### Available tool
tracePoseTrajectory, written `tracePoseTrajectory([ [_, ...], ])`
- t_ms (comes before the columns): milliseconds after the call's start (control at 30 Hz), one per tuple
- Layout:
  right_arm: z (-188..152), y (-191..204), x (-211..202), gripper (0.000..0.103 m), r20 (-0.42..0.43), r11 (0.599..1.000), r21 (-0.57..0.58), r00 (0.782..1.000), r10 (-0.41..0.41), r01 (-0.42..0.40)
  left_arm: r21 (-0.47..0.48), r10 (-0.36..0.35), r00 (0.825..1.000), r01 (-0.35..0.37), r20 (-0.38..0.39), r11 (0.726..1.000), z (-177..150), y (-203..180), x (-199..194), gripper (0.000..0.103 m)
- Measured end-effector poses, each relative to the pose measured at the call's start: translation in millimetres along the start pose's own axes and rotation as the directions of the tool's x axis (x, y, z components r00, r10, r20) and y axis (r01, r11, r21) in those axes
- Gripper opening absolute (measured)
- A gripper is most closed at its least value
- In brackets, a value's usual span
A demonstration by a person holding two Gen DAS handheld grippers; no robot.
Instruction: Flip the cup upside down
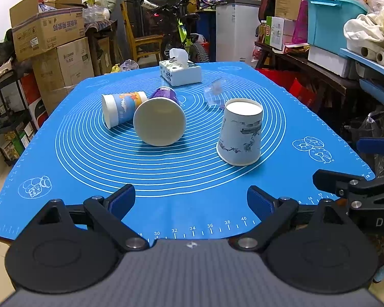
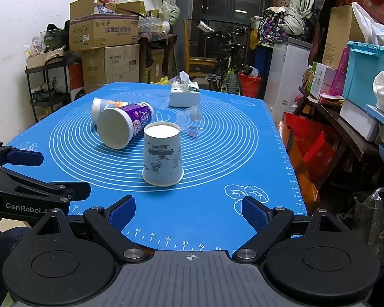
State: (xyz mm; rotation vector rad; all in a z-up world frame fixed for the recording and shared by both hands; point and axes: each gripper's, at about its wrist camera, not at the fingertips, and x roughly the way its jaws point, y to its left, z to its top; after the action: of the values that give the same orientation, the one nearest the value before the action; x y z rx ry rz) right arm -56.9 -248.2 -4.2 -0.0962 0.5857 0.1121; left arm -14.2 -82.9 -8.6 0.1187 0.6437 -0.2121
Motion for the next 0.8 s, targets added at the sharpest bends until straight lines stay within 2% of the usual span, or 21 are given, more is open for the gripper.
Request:
tracePoseTrajectory([
  [800,-1.8,-6.3,0.5,0.091,-0.012,1.000,0.001,1.000,0.002,-0.002,0.001,0.003,1.000,-0.003,-0.004,1.000,2.0,0.7,1.2,0.094],
])
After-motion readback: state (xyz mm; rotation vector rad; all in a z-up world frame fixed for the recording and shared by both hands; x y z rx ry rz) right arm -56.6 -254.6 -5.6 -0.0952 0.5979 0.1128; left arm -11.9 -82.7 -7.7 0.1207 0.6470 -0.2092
